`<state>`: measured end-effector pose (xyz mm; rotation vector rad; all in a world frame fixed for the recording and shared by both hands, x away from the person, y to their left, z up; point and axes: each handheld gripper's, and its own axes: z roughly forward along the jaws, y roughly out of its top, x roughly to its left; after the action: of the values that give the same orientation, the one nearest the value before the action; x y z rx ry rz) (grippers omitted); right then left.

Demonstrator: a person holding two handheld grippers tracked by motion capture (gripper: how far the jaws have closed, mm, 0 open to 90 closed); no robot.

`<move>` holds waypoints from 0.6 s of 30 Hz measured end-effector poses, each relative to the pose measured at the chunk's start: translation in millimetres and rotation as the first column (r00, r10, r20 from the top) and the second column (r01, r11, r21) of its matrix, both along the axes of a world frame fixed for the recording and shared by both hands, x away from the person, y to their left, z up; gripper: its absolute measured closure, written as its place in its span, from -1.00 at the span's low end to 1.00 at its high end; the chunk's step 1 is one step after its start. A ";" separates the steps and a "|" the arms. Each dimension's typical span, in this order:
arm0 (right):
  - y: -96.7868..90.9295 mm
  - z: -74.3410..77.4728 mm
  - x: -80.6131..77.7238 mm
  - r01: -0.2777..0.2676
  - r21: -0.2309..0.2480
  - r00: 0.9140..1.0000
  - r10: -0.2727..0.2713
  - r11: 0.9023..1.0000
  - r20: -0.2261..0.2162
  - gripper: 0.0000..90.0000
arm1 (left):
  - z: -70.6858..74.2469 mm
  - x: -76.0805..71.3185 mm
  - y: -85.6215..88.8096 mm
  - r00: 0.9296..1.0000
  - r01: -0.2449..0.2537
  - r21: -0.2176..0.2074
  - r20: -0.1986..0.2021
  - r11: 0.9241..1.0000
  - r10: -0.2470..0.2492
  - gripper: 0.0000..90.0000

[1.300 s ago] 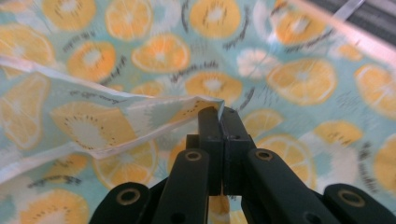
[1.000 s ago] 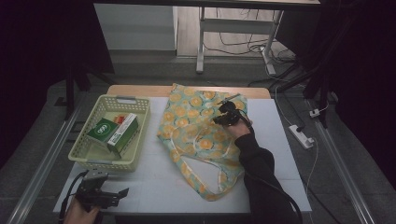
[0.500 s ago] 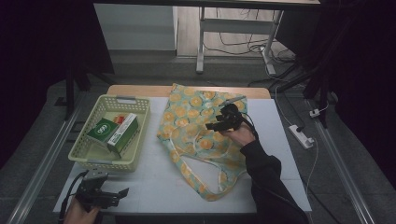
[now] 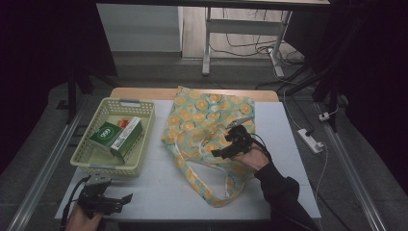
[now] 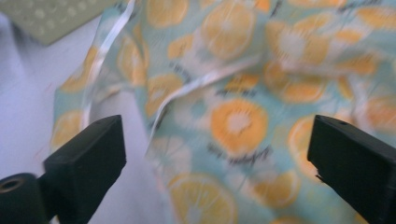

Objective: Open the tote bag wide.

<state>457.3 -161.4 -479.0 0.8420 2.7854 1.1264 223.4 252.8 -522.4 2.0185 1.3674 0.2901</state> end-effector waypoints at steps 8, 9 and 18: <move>-9.8 -13.9 -18.5 -0.025 -0.095 0.999 0.028 0.995 0.029 -0.89 | 0.1 -0.2 0.1 1.000 0.001 -0.001 0.001 1.000 -0.001 -1.00; -11.2 -15.1 -19.6 -0.025 -0.108 0.999 0.029 0.994 0.034 -0.86 | 0.1 -0.1 0.1 1.000 0.002 -0.001 0.000 1.000 -0.002 -1.00; -20.7 -28.0 -21.7 -0.047 -0.197 0.998 0.056 0.979 0.040 -0.51 | 0.0 0.1 -0.3 1.000 0.002 0.001 -0.002 1.000 -0.002 -1.00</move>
<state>435.6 -182.1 -506.9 0.7205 2.8358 0.8458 223.5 252.4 -522.4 2.0211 1.3670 0.2888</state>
